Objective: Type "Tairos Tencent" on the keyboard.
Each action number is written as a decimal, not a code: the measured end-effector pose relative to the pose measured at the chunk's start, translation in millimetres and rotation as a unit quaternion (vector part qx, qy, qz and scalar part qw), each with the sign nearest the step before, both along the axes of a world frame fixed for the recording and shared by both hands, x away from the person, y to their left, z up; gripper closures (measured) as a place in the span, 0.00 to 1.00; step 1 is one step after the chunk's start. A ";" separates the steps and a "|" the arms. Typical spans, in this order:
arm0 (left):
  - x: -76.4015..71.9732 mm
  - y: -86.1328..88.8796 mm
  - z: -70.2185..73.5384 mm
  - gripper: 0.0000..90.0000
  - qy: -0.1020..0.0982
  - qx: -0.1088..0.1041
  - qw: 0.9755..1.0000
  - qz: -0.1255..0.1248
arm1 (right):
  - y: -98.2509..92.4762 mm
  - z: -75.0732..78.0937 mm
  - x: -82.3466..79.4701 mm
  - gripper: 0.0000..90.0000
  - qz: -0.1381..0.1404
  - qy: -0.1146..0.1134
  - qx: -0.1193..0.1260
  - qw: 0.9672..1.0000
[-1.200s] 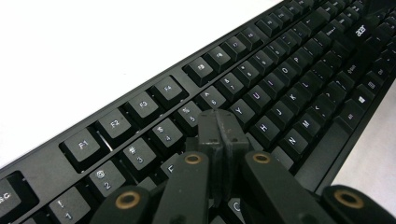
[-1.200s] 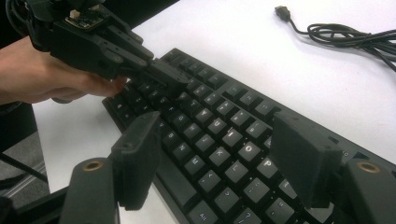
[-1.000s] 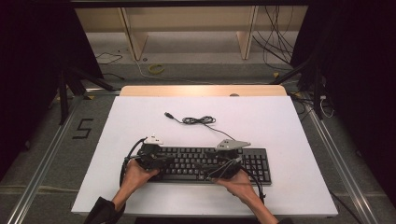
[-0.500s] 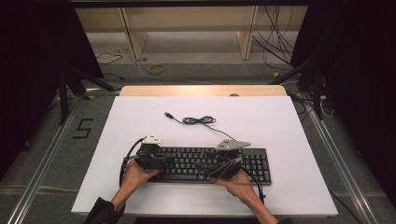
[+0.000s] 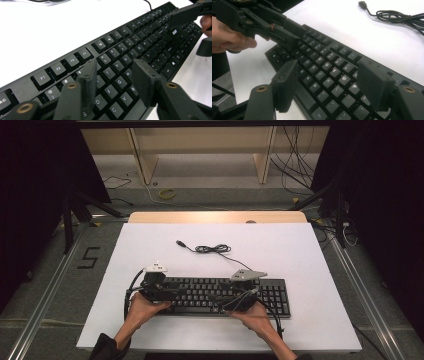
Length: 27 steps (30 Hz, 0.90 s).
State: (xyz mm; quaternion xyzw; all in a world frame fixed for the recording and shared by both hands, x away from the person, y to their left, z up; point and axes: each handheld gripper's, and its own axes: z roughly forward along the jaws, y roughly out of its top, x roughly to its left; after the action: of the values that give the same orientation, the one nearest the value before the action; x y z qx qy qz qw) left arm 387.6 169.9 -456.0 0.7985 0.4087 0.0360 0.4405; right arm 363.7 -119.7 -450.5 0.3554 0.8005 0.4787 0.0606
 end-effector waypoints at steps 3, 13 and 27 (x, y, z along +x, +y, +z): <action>-0.4 1.3 1.2 0.53 -0.001 -0.002 1.000 0.003 | 0.3 0.1 -0.1 0.39 0.000 0.000 0.000 1.000; -1.7 6.8 3.7 0.48 -0.001 -0.013 1.000 0.015 | 1.1 -0.6 0.8 0.39 0.000 0.002 -0.002 1.000; -7.4 12.2 5.0 0.38 -0.009 -0.028 0.999 0.021 | 3.5 -3.5 6.5 0.40 -0.004 0.006 -0.007 1.000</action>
State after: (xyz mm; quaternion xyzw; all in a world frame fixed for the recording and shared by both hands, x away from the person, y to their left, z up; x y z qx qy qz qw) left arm 380.2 182.1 -451.0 0.7769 0.4221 0.0415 0.4653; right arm 370.2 -116.2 -453.9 0.3613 0.8029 0.4703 0.0600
